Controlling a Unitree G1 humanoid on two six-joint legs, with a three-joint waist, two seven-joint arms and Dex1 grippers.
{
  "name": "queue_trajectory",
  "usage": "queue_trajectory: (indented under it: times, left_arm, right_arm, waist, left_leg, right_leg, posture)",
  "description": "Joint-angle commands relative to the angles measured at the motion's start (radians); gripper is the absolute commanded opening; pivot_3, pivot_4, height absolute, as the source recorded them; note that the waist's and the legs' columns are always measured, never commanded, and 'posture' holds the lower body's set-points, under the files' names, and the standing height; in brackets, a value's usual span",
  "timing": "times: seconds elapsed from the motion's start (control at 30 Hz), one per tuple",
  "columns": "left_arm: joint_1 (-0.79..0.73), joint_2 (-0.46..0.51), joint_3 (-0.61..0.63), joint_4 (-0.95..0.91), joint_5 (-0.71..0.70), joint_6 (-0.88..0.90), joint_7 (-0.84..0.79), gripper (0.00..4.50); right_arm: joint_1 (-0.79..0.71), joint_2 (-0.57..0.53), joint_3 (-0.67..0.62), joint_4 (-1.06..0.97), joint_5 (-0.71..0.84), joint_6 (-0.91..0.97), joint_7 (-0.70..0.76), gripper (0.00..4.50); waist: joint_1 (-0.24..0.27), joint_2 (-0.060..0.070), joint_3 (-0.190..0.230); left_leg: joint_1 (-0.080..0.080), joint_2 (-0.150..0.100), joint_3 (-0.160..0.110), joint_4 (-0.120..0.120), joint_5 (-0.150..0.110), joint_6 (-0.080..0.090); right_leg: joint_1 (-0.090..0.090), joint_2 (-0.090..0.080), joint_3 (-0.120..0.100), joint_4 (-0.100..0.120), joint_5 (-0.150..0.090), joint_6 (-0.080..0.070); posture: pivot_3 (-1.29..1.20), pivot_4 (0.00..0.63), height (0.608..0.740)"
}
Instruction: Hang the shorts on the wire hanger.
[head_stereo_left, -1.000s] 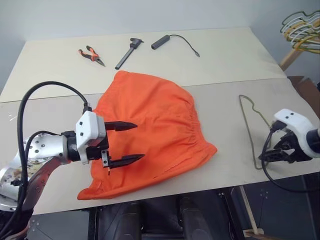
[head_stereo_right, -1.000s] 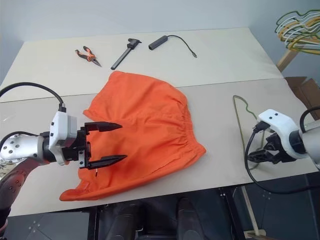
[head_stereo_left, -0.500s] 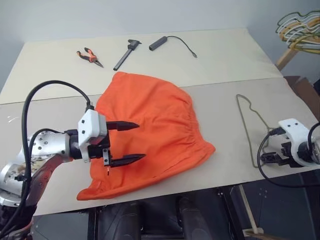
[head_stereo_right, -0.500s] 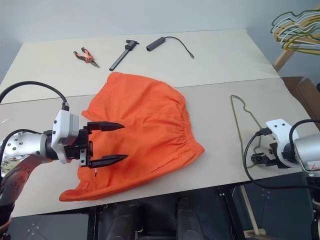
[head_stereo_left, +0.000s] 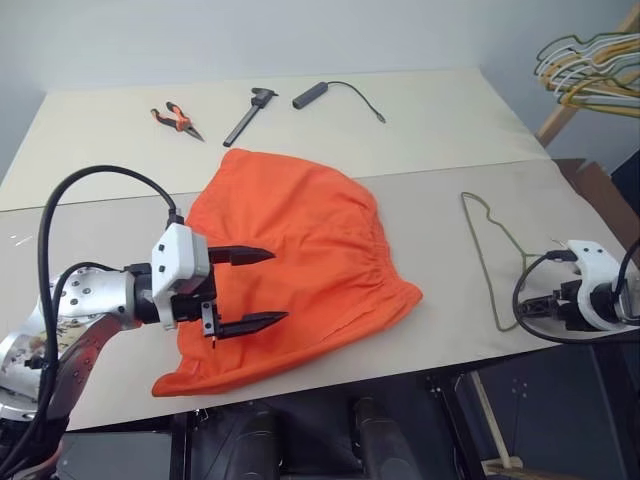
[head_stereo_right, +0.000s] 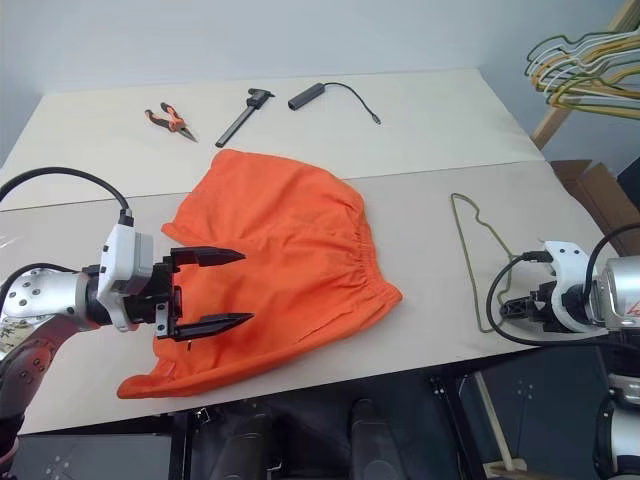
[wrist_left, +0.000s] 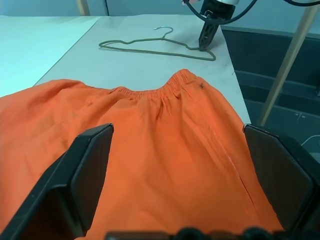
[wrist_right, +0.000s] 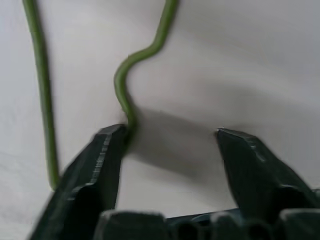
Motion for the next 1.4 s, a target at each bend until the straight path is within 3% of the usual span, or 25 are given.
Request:
queue_trajectory:
  times: [0.03, 0.23, 0.47, 0.7, 0.87, 1.03, 1.2, 1.4]
  left_arm:
    - [-0.012, 0.006, 0.015, -0.013, 0.012, -0.029, -0.002, 4.5]
    - [-0.017, 0.004, 0.018, 0.009, 0.036, -0.055, -0.012, 4.5]
    - [-0.039, -0.009, 0.001, 0.046, 0.062, -0.09, -0.018, 4.5]
    - [-0.167, -0.057, -0.054, 0.152, 0.1, -0.112, -0.012, 4.5]
    - [-0.33, -0.093, -0.062, 0.255, 0.071, 0.009, 0.057, 4.5]
    - [-0.487, -0.094, -0.04, 0.348, 0.002, 0.136, 0.069, 4.5]
    - [-0.575, -0.052, -0.097, 0.413, 0.037, 0.191, 0.024, 4.5]
    - [-0.614, -0.055, -0.219, 0.479, 0.131, 0.179, -0.035, 4.5]
  right_arm:
    - [-0.01, 0.029, -0.02, 0.01, 0.036, 0.014, -0.017, 1.92]
    - [0.001, 0.047, -0.026, -0.023, 0.052, -0.001, -0.041, 0.02]
    - [0.013, 0.082, -0.093, -0.095, 0.066, -0.039, -0.09, 0.02]
    - [0.009, 0.142, -0.159, -0.244, 0.022, -0.246, -0.214, 0.02]
    - [0.111, 0.104, -0.061, -0.385, -0.112, -0.775, -0.225, 0.02]
    - [0.108, 0.0, 0.156, -0.289, -0.401, -1.413, -0.259, 0.02]
    - [0.013, 0.044, 0.238, -0.203, -0.483, -1.67, -0.252, 0.02]
    - [-0.062, 0.12, 0.269, -0.173, -0.509, -1.767, -0.225, 0.02]
  waist:
    - [-0.003, -0.001, -0.006]
    - [-0.002, 0.0, -0.037]
    - [0.0, 0.009, -0.077]
    - [-0.003, 0.016, -0.127]
    - [-0.005, 0.017, -0.151]
    - [-0.035, 0.017, -0.156]
    - [-0.07, 0.017, -0.156]
    - [-0.078, 0.017, -0.156]
  left_leg:
    - [0.0, 0.0, 0.0, 0.0, 0.0, 0.0]
    - [0.0, 0.0, 0.001, 0.0, 0.0, 0.0]
    - [0.0, 0.0, 0.002, 0.0, 0.0, 0.0]
    - [0.0, -0.001, 0.002, 0.0, 0.0, 0.0]
    - [0.003, -0.001, 0.002, 0.0, 0.0, -0.001]
    - [0.006, -0.001, 0.002, -0.001, 0.0, -0.001]
    - [0.012, -0.001, 0.002, -0.002, 0.0, 0.0]
    - [0.016, -0.001, 0.001, -0.002, 0.0, 0.0]
  right_leg:
    - [0.0, 0.0, 0.0, 0.0, 0.0, 0.0]
    - [-0.001, 0.0, 0.001, 0.0, 0.0, 0.0]
    - [0.0, 0.0, 0.001, 0.0, 0.0, 0.0]
    - [0.0, 0.001, 0.001, 0.0, 0.0, 0.001]
    - [0.003, 0.001, 0.001, -0.001, 0.0, 0.001]
    - [0.006, 0.0, 0.002, -0.002, 0.0, 0.002]
    - [0.01, 0.001, 0.004, -0.002, 0.0, 0.002]
    - [0.015, 0.001, 0.004, -0.003, 0.0, 0.002]
  posture:
    - [-0.11, 0.162, 0.74]
    - [-0.11, 0.105, 0.74]
    - [-0.12, 0.055, 0.74]
    - [-0.12, 0.001, 0.74]
    - [-0.12, 0.0, 0.74]
    - [-0.12, 0.0, 0.74]
    - [-0.1, 0.0, 0.74]
    - [-0.08, 0.0, 0.74]
